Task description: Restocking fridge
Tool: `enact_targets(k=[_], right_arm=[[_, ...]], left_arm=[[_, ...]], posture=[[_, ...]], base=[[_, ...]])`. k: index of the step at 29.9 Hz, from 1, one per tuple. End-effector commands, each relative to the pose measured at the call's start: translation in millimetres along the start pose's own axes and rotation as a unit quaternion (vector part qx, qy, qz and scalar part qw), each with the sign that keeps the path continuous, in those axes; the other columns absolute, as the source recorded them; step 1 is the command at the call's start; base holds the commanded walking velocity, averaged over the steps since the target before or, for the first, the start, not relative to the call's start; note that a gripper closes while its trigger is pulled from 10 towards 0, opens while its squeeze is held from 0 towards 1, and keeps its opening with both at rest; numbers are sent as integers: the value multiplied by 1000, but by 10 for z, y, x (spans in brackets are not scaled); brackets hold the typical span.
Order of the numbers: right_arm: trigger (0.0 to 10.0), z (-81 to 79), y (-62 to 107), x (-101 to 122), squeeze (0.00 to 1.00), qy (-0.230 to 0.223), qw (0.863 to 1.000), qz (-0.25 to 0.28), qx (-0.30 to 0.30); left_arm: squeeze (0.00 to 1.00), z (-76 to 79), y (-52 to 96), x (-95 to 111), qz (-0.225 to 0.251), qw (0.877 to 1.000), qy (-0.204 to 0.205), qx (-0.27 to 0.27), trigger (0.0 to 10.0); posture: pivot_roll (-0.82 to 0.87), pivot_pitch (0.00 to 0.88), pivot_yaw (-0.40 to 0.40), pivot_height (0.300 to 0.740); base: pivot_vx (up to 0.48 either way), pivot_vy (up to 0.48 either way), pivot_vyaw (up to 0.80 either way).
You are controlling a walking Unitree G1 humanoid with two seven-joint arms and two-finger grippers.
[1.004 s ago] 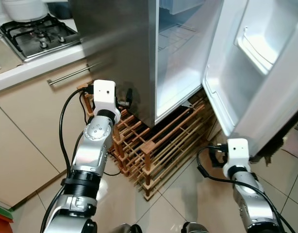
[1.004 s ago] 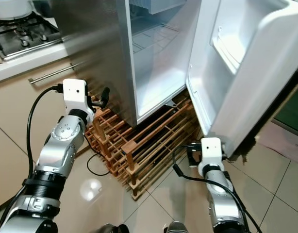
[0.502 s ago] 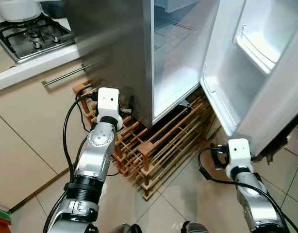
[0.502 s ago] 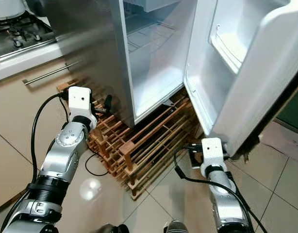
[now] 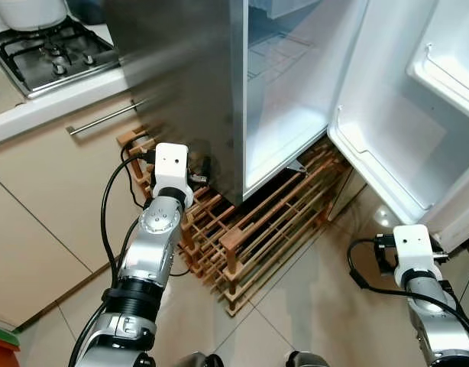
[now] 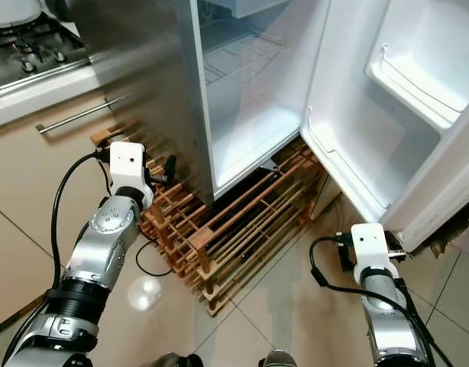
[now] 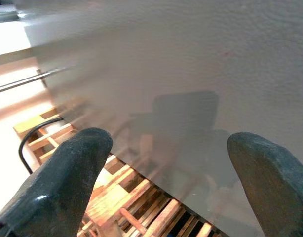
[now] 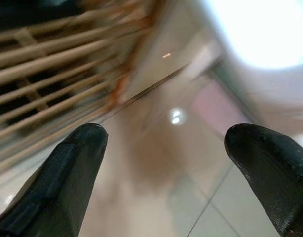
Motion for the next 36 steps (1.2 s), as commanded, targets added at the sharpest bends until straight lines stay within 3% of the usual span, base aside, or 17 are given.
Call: enact_targets(k=[1,5,10,12,18,22,25,28,30,31,35,36], right_arm=[[10000,-148,28,-186,0,18,998,-44,37],[10000,-158,27,-330,0,16,996,-86,32],[10000,-342,27,-607,0,-41,981,-177,65],[10000,-364,16,-601,0,-42,981,-175,68],[10000,-633,-123,103,0,-81,987,-28,133],[10000,-645,-160,465,0,-75,986,44,141],[10000,-494,-189,753,0,-75,986,112,102],[10000,-265,-177,987,0,-67,982,169,49],[10000,-221,-169,1022,0,-64,981,178,39],[10000,-81,-144,1095,0,-68,977,200,11],[10000,187,-95,1121,0,-75,971,223,-54],[10000,187,-95,1121,0,-75,971,223,-54]], left_arm=[[0,28,-29,24,3,1000,0,-5,10000],[0,38,-33,15,2,1000,1,-7,10000],[0,78,-46,-2,-3,1000,5,-15,10000],[0,80,-47,-1,-3,1000,5,-16,10000],[0,53,-58,6,-2,1000,2,-11,10000],[0,10,-48,-89,-18,999,-29,4,10000],[0,-220,-16,-306,-65,994,-51,66,10000],[0,-450,69,-514,-106,985,-45,126,10000],[0,-481,90,-542,-109,984,-45,134,10000],[0,-542,143,-576,-101,982,-49,150,10000],[0,-554,176,-570,-79,983,-50,160,10000],[0,-554,176,-570,-79,983,-50,160,10000]], posture=[[-152,0,51,740],[-152,0,49,740],[-146,0,54,740],[-146,0,54,740],[-139,0,49,740],[-141,0,48,740],[-140,0,46,740],[-139,0,43,740],[-139,0,43,740],[-137,0,40,740],[-134,0,38,740],[-134,0,38,740]], base=[[0,0,0],[0,0,0],[0,0,0],[0,0,0],[0,0,0],[0,0,0],[0,0,0],[0,0,0],[0,0,0],[0,0,0],[0,0,0],[0,0,0]])
Point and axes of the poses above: a point about 5 cm out from each wrist's last joint towards the gripper, its own y axis pointing back from the gripper into the wrist, its own x axis along the axis of the wrist's last joint, z = x × y, the point moved 2 cm from there along -y, pointing out of the wrist towards the gripper, and after that the axes turned 4 degrees about y, right-handed, at the moved point
